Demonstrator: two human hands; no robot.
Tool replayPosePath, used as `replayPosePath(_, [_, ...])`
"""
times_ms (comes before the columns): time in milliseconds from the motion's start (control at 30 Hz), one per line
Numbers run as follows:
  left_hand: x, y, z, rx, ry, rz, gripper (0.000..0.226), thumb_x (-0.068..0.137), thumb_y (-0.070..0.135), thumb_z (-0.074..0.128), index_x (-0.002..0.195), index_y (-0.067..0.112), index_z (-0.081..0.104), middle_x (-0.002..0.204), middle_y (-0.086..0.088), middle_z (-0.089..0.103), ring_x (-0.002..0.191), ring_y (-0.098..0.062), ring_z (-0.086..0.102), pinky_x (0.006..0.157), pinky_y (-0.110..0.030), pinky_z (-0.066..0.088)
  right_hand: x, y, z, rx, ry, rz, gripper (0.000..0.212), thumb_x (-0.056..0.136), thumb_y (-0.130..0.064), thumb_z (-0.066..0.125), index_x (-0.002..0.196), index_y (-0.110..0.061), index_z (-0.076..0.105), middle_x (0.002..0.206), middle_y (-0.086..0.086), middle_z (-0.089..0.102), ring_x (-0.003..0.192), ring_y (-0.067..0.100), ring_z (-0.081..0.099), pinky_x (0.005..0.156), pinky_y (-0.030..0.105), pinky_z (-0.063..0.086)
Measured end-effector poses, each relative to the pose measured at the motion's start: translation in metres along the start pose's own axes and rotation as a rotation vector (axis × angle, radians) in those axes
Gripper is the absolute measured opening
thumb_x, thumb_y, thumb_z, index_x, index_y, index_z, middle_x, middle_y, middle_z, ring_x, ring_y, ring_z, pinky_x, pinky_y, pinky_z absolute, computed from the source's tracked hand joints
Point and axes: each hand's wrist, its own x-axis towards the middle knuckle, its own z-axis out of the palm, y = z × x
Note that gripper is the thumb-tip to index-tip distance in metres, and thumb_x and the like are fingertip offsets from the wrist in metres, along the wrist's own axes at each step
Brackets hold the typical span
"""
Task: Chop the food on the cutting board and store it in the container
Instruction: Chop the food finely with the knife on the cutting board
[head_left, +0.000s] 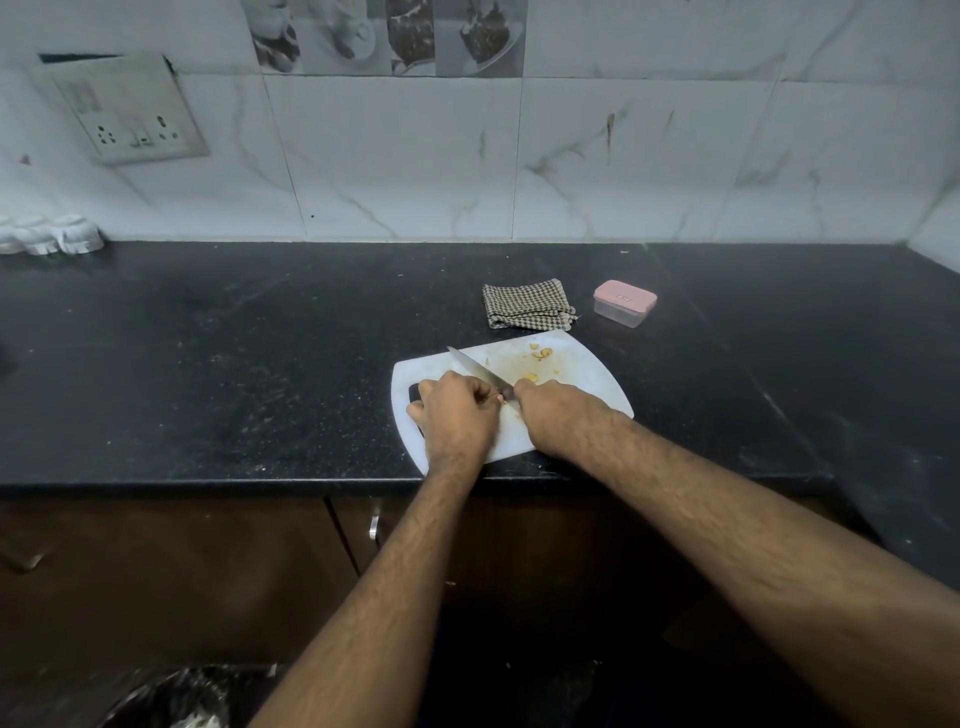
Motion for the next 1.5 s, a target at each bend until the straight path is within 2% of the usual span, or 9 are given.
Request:
replayPosePath(133, [-0.001, 0.002, -0.001, -0.008, 0.004, -0.008, 0.005, 0.090, 0.031, 0.076, 0.089, 0.028, 0.080, 0.093, 0.016, 0.063, 0.104, -0.012, 0.033, 0.088, -0.037, 0.023, 0.002, -0.003, 0.003, 0.007, -0.005, 0.012, 0.045, 0.095, -0.008, 0.050, 0.138, -0.015, 0.039, 0.113, 0.009, 0.057, 0.091, 0.023, 0.051, 0.074, 0.038, 0.047])
replayPosePath(300, [-0.002, 0.001, -0.003, 0.000, -0.004, 0.001, 0.011, 0.090, 0.030, 0.075, 0.099, 0.027, 0.081, 0.102, 0.013, 0.064, 0.102, -0.010, 0.030, 0.088, -0.037, 0.022, 0.001, -0.001, 0.006, 0.047, 0.023, 0.024, 0.039, 0.096, -0.009, 0.048, 0.134, -0.016, 0.041, 0.095, 0.004, 0.051, 0.088, 0.022, 0.054, 0.074, 0.037, 0.050])
replayPosePath(500, [-0.004, 0.003, -0.006, -0.001, -0.021, 0.026, 0.006, 0.090, 0.027, 0.076, 0.092, 0.029, 0.080, 0.090, 0.020, 0.058, 0.105, -0.010, 0.035, 0.087, -0.036, 0.021, 0.004, 0.007, 0.005, 0.097, 0.019, 0.020, 0.039, 0.100, -0.013, 0.044, 0.139, -0.018, 0.041, 0.103, 0.005, 0.060, 0.090, 0.021, 0.059, 0.073, 0.035, 0.051])
replayPosePath(833, [-0.003, 0.001, -0.003, -0.013, -0.045, 0.048, 0.011, 0.094, 0.024, 0.071, 0.085, 0.030, 0.074, 0.099, 0.018, 0.058, 0.104, -0.007, 0.033, 0.085, -0.034, 0.017, 0.005, 0.013, 0.010, 0.140, 0.056, 0.005, 0.033, 0.103, -0.020, 0.042, 0.137, -0.018, 0.044, 0.109, 0.006, 0.063, 0.089, 0.020, 0.057, 0.071, 0.034, 0.047])
replayPosePath(1033, [-0.001, 0.001, -0.001, 0.018, -0.018, 0.056, 0.010, 0.099, 0.028, 0.064, 0.093, 0.028, 0.072, 0.104, 0.015, 0.055, 0.102, -0.007, 0.031, 0.088, -0.034, 0.018, 0.005, 0.036, 0.015, 0.349, 0.057, -0.025, 0.038, 0.107, -0.038, 0.035, 0.135, -0.016, 0.049, 0.110, 0.006, 0.064, 0.092, 0.021, 0.061, 0.075, 0.035, 0.048])
replayPosePath(1133, [0.001, 0.000, 0.000, 0.039, -0.008, 0.073, 0.011, 0.100, 0.027, 0.061, 0.099, 0.028, 0.072, 0.112, 0.011, 0.056, 0.105, -0.008, 0.033, 0.090, -0.035, 0.020, 0.004, 0.042, 0.012, 0.450, 0.014, -0.042, 0.038, 0.107, -0.041, 0.034, 0.134, -0.019, 0.048, 0.092, 0.004, 0.063, 0.067, 0.018, 0.063, 0.057, 0.032, 0.054])
replayPosePath(1233, [0.002, 0.000, 0.003, 0.064, -0.008, 0.081, 0.009, 0.099, 0.029, 0.060, 0.101, 0.028, 0.069, 0.117, 0.007, 0.058, 0.112, -0.013, 0.039, 0.095, -0.038, 0.026, 0.004, 0.047, 0.012, 0.637, -0.008, -0.020, 0.033, 0.107, -0.036, 0.036, 0.129, -0.014, 0.047, 0.076, 0.007, 0.060, 0.047, 0.015, 0.050, 0.041, 0.025, 0.044])
replayPosePath(1400, [-0.001, 0.000, 0.002, -0.014, -0.012, 0.083, 0.015, 0.089, 0.019, 0.057, 0.101, 0.028, 0.053, 0.108, 0.008, 0.056, 0.106, -0.011, 0.038, 0.096, -0.037, 0.027, 0.015, 0.051, 0.006, 0.954, -0.061, 0.008, 0.018, 0.105, -0.036, 0.039, 0.106, -0.021, 0.049, 0.064, 0.006, 0.053, 0.037, 0.013, 0.040, 0.040, 0.026, 0.041])
replayPosePath(1500, [-0.003, 0.000, 0.000, -0.109, -0.028, 0.071, 0.031, 0.082, 0.015, 0.057, 0.106, 0.026, 0.042, 0.108, 0.006, 0.055, 0.107, -0.015, 0.043, 0.098, -0.038, 0.027, 0.020, 0.050, 0.007, 1.052, -0.077, 0.006, 0.029, 0.103, -0.032, 0.038, 0.087, -0.012, 0.051, 0.056, 0.004, 0.050, 0.038, 0.016, 0.041, 0.041, 0.028, 0.042])
